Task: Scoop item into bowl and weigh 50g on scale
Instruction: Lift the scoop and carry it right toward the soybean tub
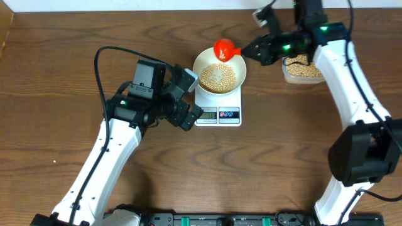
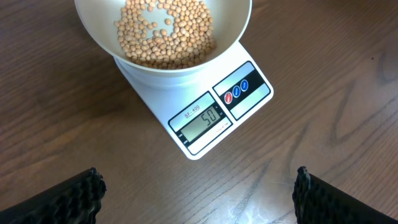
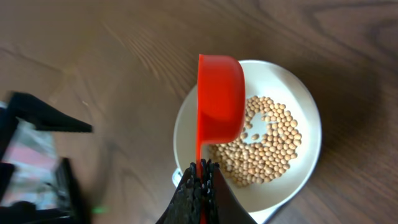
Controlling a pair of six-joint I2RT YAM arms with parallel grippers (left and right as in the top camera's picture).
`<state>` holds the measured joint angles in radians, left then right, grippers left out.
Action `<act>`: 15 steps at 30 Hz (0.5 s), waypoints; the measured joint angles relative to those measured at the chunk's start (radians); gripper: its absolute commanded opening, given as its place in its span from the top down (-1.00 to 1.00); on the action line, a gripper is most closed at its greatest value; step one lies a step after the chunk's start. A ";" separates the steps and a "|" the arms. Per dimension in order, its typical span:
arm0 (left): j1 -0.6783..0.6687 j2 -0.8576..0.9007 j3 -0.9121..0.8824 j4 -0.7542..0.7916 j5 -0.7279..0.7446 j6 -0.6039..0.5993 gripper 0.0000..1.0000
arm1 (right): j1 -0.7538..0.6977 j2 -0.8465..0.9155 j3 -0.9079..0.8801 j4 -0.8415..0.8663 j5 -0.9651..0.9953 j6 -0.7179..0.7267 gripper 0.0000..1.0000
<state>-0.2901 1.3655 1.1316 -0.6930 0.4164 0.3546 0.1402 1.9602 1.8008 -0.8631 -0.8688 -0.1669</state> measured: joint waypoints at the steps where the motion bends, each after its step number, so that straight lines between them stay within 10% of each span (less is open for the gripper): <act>1: 0.000 0.000 0.000 0.000 0.000 0.000 -0.98 | -0.019 0.000 0.000 0.001 -0.027 0.011 0.98; 15: 0.000 0.000 0.000 0.000 0.000 0.000 -0.98 | -0.276 0.000 0.000 0.022 -0.249 0.118 0.98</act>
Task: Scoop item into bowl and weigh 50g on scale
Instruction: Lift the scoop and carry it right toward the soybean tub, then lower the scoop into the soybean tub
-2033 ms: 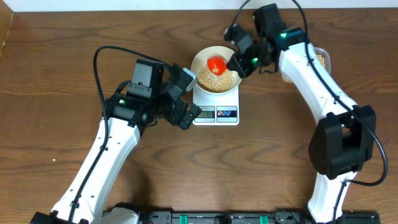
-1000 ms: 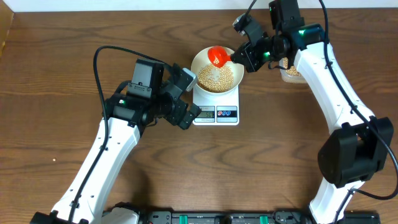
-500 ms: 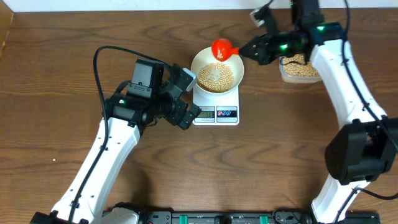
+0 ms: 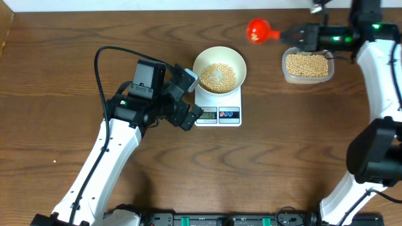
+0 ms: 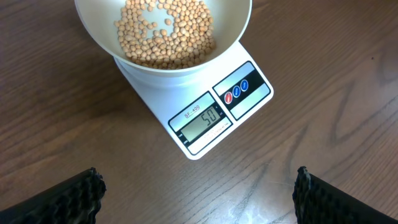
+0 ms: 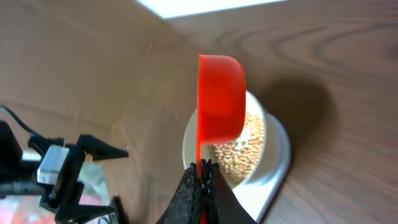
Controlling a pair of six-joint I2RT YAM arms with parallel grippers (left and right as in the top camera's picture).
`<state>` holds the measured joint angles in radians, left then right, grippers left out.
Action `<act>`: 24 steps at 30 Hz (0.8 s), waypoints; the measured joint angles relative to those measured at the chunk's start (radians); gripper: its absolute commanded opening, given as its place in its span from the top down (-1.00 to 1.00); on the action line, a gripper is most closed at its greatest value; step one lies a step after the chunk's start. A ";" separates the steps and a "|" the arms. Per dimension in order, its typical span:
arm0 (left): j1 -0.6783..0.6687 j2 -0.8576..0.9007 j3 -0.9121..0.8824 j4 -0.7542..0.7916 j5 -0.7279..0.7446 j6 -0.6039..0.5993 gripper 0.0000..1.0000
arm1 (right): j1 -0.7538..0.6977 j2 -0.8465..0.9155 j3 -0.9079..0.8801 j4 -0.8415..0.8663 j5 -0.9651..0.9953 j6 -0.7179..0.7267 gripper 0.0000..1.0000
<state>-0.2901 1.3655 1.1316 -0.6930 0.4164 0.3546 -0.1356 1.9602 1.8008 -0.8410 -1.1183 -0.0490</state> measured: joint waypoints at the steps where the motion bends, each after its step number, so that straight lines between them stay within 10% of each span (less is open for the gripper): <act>1: 0.000 0.000 0.000 0.000 0.000 0.000 -0.98 | -0.019 0.000 0.000 0.004 -0.005 0.007 0.98; 24: 0.000 0.000 0.000 0.000 0.000 0.000 -0.98 | -0.188 0.000 0.000 0.019 -0.002 0.107 0.98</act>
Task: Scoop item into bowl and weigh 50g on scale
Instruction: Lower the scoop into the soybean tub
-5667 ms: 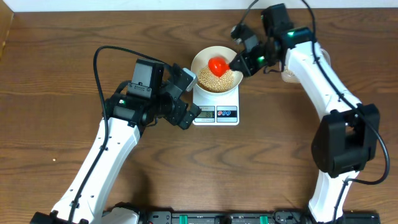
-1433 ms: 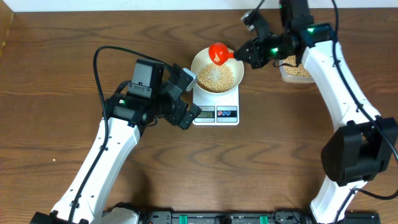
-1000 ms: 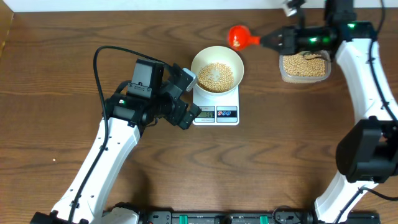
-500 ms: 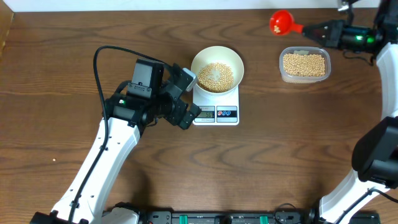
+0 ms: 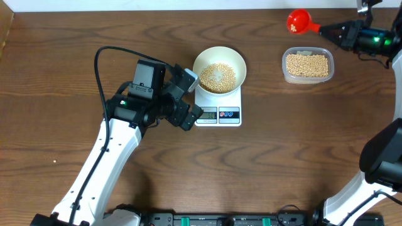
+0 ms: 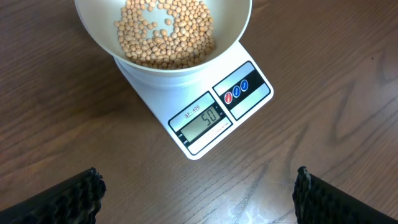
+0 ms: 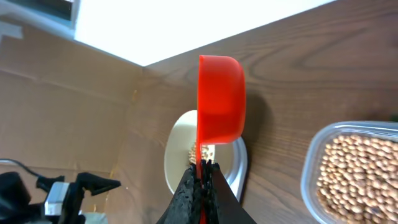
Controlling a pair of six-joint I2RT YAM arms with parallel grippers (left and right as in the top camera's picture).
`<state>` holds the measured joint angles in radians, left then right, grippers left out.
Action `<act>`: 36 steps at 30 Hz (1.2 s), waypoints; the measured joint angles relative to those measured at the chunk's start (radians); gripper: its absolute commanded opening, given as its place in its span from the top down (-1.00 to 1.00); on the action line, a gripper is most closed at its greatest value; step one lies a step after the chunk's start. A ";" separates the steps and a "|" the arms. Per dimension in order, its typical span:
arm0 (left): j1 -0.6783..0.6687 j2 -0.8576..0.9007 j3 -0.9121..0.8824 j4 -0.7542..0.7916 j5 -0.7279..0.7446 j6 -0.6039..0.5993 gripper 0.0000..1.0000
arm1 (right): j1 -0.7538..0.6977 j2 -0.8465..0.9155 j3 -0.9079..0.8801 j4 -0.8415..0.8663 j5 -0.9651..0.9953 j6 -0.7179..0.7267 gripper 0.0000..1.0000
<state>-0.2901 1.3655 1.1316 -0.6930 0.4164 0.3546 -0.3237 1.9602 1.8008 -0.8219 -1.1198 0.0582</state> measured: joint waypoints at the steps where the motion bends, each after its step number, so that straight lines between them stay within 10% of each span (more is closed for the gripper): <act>1: 0.000 0.000 0.000 0.000 0.000 0.000 -0.98 | -0.001 0.000 0.000 -0.002 0.011 0.002 0.98; 36: 0.000 0.000 0.000 0.000 0.000 0.000 -0.98 | 0.150 -0.061 0.001 -0.263 0.914 -0.313 0.98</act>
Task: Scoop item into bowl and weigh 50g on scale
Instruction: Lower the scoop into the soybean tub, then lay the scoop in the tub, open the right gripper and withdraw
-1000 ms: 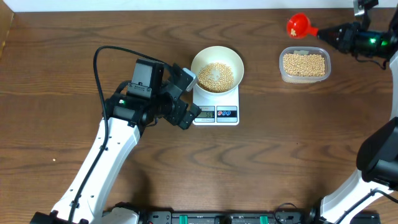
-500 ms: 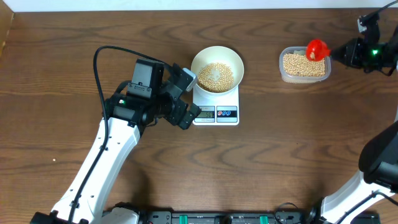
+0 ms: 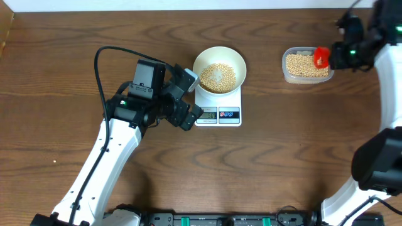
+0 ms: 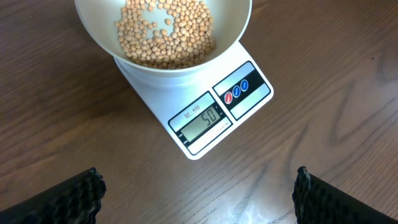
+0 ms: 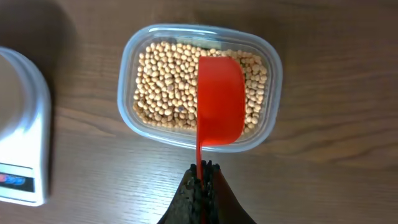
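A cream bowl [image 3: 218,70] of beans sits on the white scale [image 3: 218,108]; in the left wrist view the scale display [image 4: 202,121] reads 50. My right gripper [image 5: 201,169] is shut on the thin handle of the red scoop [image 5: 219,109], whose cup hangs over the clear bean tub [image 5: 147,99]. In the overhead view the red scoop [image 3: 321,56] shows above the right end of the tub [image 3: 304,66]. My left gripper [image 4: 196,186] stands open over bare table just in front of the scale, nothing between its fingers [image 4: 78,194].
The wooden table [image 3: 282,157] stretches around the scale. A black cable [image 3: 107,53] loops from the left arm. A black rail [image 3: 213,220] runs along the table's front edge.
My right gripper has brought the red scoop from the table's far right back edge down over the bean tub. The left arm, bowl and scale have not moved.
The scoop was held over the bowl's back rim with the scale reading 50. It then stood to the right between bowl and tub, then at the far back right past the tub, and now hangs over the tub. The reading stayed at 50.
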Controlling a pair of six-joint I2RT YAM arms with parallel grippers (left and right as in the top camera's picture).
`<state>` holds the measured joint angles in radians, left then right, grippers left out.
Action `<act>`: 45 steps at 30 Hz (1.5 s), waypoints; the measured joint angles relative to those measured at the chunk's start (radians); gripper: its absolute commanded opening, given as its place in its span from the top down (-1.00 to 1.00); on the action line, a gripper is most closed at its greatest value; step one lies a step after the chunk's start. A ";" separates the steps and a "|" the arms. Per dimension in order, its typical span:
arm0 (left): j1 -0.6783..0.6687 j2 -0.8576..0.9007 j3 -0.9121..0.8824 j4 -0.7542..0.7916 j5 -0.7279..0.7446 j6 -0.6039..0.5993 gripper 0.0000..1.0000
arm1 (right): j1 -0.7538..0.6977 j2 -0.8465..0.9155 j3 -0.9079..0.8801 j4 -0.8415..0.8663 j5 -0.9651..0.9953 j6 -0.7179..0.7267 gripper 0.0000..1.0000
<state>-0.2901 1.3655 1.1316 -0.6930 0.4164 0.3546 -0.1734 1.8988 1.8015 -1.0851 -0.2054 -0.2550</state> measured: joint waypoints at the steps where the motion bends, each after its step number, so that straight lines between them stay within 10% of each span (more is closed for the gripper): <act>1: 0.000 0.000 0.000 0.000 0.000 0.000 -0.98 | 0.021 0.000 0.000 0.000 0.029 -0.001 0.98; 16: 0.000 0.000 0.000 0.000 0.000 0.000 -0.97 | 0.177 0.000 0.000 0.000 0.364 0.009 0.98; 35: 0.000 0.000 0.000 0.000 0.000 0.000 -0.98 | -0.160 0.132 0.000 -0.023 -0.409 0.079 0.97; 45: 0.000 0.000 0.000 0.000 0.000 0.000 -0.98 | -0.241 0.189 0.001 -0.010 -0.515 0.142 0.72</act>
<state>-0.2901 1.3655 1.1316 -0.6930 0.4164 0.3546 -0.4145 2.0876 1.8023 -1.0946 -0.7200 -0.1135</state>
